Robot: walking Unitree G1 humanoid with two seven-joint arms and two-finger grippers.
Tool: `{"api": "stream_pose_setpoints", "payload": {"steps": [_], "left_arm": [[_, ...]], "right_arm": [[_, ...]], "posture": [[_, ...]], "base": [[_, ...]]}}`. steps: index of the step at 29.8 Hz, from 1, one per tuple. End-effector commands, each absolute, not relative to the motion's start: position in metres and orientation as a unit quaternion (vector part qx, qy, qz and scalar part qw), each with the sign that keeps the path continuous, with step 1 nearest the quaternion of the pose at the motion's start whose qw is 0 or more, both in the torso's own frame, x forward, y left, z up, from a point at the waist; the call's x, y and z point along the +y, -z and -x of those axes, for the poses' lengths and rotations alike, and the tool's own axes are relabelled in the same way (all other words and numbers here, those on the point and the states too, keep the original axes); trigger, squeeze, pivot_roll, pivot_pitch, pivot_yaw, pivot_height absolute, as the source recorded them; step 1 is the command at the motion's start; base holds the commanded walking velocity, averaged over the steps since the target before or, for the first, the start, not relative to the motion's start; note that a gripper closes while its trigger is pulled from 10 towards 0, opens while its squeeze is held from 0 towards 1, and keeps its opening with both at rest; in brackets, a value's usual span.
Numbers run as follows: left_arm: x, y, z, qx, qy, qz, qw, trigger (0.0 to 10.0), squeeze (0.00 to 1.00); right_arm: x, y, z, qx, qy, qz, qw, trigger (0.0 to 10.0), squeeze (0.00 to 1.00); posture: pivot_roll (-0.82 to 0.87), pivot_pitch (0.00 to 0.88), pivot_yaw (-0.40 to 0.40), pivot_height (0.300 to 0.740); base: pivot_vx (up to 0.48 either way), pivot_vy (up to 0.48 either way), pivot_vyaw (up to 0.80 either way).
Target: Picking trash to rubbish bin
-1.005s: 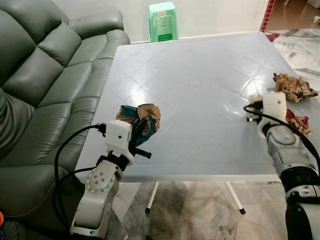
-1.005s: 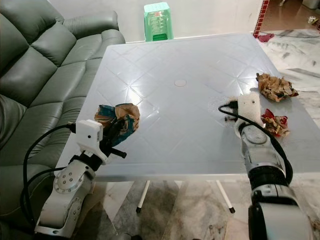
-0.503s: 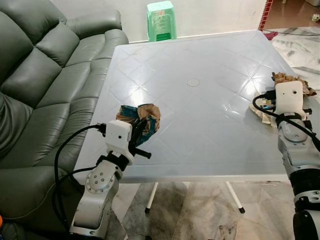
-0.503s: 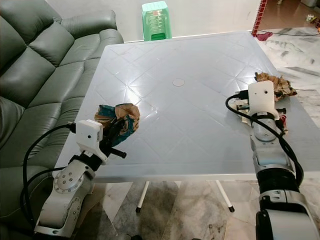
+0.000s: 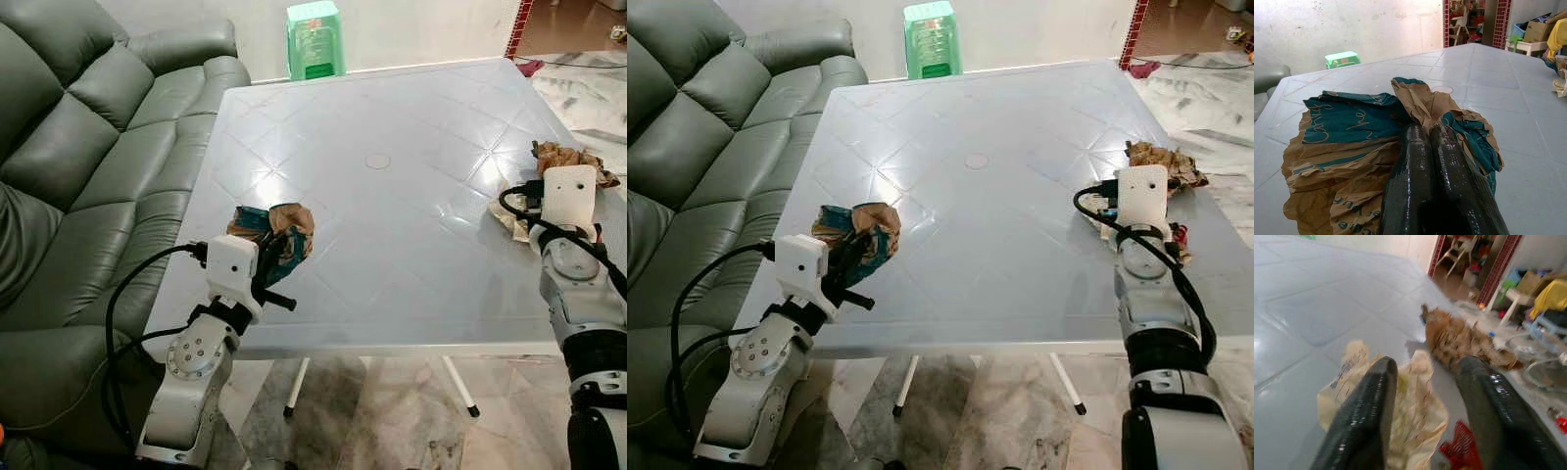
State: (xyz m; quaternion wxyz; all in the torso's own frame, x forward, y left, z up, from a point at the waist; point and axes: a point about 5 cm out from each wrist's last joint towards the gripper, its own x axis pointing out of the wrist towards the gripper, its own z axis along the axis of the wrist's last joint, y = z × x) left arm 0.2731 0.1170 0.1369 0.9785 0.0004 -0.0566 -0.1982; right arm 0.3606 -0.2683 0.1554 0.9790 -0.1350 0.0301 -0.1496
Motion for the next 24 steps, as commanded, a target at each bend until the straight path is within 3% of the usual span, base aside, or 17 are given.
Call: {"api": "stream_pose_setpoints", "payload": {"steps": [1, 24], "left_arm": [[0.119, -0.139, -0.272, -0.059, 0.199, -0.001, 0.978, 0.0, 0.00], [0.121, -0.139, -0.268, -0.055, 0.198, -0.003, 0.979, 0.0, 0.00]], "right_arm": [[-0.263, -0.155, -0.365, 0.039, 0.138, 0.123, 0.982, 10.0, 1.00], [-0.246, -0.138, -0.379, 0.109, 0.122, 0.108, 0.981, 10.0, 1.00]], "posture": [[-0.02, 0.071, 0.100, 0.740], [0.01, 0.072, 0.094, 0.740]], "base": [[0.000, 0.000, 0.00], [0.000, 0.000, 0.00]]}}
